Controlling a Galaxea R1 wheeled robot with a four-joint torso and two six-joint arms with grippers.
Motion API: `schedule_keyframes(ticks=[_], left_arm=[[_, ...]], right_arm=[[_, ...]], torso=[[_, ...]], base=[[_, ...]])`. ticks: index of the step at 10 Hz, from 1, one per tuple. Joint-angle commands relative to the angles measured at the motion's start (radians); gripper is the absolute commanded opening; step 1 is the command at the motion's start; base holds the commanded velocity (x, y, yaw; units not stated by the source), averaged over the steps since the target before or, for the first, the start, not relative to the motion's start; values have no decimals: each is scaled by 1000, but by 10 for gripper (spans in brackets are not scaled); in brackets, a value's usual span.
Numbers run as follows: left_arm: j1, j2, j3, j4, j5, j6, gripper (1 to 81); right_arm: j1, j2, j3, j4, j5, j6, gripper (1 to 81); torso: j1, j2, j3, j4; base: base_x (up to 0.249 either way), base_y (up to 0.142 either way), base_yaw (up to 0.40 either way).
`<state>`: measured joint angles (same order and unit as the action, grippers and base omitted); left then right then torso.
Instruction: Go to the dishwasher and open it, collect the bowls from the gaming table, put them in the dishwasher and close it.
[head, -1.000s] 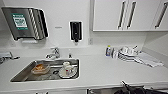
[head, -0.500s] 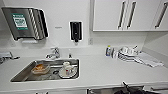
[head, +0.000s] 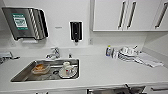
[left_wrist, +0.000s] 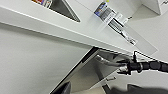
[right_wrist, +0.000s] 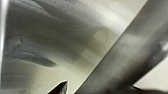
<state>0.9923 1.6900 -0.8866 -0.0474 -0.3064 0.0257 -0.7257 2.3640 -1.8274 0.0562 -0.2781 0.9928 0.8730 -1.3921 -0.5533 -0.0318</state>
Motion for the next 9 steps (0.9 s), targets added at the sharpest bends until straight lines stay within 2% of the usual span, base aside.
schedule_keyframes(ticks=[1,9], left_arm=[[-73,-50,20,28,18,2,811],[-70,-48,20,28,23,2,811]], right_arm=[[19,-84,39,-29,-194,-48,811],[-39,-84,42,-36,-182,-74,811]], torso=[[0,0,0,0],[0,0,0,0]], base=[[0,0,0],[0,0,0]])
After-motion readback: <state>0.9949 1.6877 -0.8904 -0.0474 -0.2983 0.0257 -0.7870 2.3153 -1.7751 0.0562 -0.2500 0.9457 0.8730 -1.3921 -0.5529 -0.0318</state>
